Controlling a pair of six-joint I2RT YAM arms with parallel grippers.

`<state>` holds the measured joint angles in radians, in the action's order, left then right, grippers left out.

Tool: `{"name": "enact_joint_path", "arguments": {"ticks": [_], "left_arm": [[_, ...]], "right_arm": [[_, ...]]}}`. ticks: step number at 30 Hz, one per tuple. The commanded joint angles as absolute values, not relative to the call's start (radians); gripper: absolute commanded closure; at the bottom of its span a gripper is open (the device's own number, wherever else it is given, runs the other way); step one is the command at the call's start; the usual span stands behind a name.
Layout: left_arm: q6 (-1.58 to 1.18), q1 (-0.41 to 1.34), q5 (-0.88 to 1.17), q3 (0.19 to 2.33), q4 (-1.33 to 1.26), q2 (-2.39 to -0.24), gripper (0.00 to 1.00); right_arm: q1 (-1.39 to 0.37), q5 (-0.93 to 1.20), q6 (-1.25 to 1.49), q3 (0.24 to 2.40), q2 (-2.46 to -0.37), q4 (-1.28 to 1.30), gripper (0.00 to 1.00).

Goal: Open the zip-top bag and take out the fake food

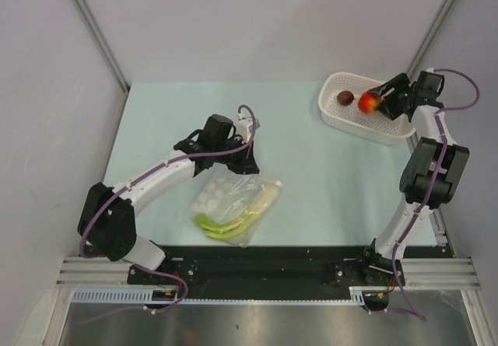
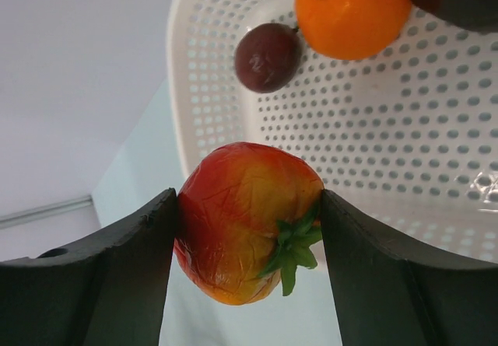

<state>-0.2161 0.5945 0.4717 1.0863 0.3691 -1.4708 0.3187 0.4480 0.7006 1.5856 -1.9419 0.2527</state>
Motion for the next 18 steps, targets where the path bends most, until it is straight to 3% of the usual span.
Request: {"name": "enact_joint_path", "arguments": {"ticks": [1, 8, 14, 17, 18], "left_arm": [[-0.175, 0.560, 0.518, 1.189, 0.360, -1.540, 1.00], [-0.158, 0.549, 0.549, 1.330, 0.388, -1.649, 1.00], [-0.164, 0.549, 0.560, 1.388, 0.393, -1.698, 1.00], [-0.172, 0.551, 0.566, 1.407, 0.396, -1.715, 1.00], [-0.178, 0.549, 0.569, 1.410, 0.397, -1.718, 1.00]], "right_arm": [[0.276, 0.377, 0.588, 1.804, -2.091, 0.412, 0.91], [0.218, 0.359, 0.554, 2.086, -2.321, 0.529, 0.83], [0.199, 0.380, 0.554, 2.163, -2.408, 0.558, 0.61], [0.192, 0.391, 0.551, 2.183, -2.427, 0.586, 0.45], [0.187, 0.391, 0.548, 2.183, -2.425, 0.586, 0.35]]}}
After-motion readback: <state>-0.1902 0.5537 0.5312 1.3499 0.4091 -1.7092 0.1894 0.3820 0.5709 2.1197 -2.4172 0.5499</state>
